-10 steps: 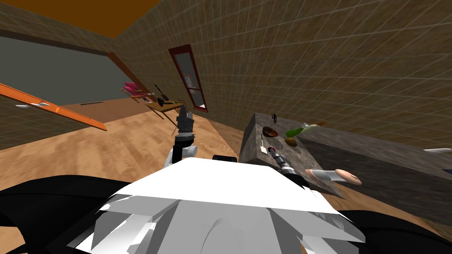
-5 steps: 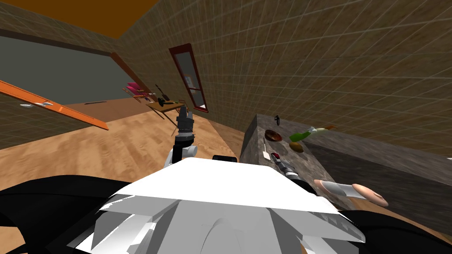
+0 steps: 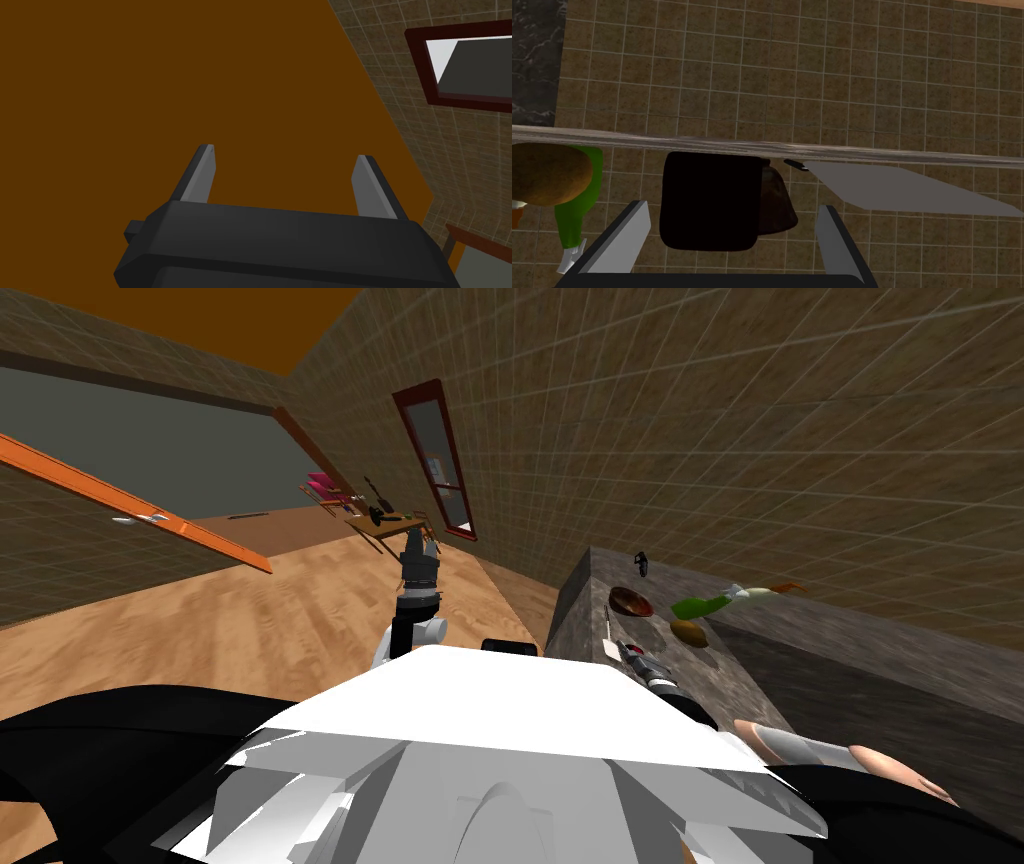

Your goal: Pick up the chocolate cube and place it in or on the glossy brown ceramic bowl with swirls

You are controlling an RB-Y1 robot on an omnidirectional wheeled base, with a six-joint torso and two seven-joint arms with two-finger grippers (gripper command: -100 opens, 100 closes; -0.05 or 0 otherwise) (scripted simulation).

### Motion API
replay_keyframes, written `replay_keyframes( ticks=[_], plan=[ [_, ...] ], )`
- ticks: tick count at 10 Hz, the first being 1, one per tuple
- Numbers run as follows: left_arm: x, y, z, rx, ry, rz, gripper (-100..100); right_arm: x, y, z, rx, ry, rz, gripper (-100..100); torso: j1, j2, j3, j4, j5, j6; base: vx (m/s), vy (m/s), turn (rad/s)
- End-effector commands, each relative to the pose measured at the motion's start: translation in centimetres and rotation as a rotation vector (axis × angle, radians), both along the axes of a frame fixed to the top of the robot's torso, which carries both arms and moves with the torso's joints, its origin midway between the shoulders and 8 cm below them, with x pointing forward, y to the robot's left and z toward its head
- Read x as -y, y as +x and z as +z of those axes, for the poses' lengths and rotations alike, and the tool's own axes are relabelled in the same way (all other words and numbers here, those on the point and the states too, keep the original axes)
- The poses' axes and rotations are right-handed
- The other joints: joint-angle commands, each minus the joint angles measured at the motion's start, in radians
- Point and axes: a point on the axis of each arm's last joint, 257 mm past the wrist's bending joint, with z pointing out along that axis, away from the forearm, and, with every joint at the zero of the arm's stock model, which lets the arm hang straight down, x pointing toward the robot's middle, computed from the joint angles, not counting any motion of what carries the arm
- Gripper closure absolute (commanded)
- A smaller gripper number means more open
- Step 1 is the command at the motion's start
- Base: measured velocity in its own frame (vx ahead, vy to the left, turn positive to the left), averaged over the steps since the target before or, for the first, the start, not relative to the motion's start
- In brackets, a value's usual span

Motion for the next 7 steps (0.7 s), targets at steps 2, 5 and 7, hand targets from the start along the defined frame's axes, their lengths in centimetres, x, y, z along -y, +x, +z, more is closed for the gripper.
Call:
replay_keyframes(
  ticks=[2,5,7],
  plan=[
    [0.0,0.0,0.0,0.000,0.000,0.000,0,2.3,0.3,-0.4,0.001,0.000,-0.045,-100,0.000,0.000,0.000,0.000,0.000,0.001,-0.067,0.025,0.132],
    [0.0,0.0,0.0,0.000,0.000,0.000,0,3.2,0.4,-0.3,0.003,0.000,-0.064,-100,0.000,0.001,0.001,0.000,0.000,0.000,-0.063,0.018,0.117],
    [0.0,0.0,0.0,0.000,0.000,0.000,0,3.3,0.4,-0.3,0.003,0.000,-0.067,100,-0.001,-0.002,-0.001,0.000,0.000,0.001,-0.003,0.001,-0.004]
  ],
)
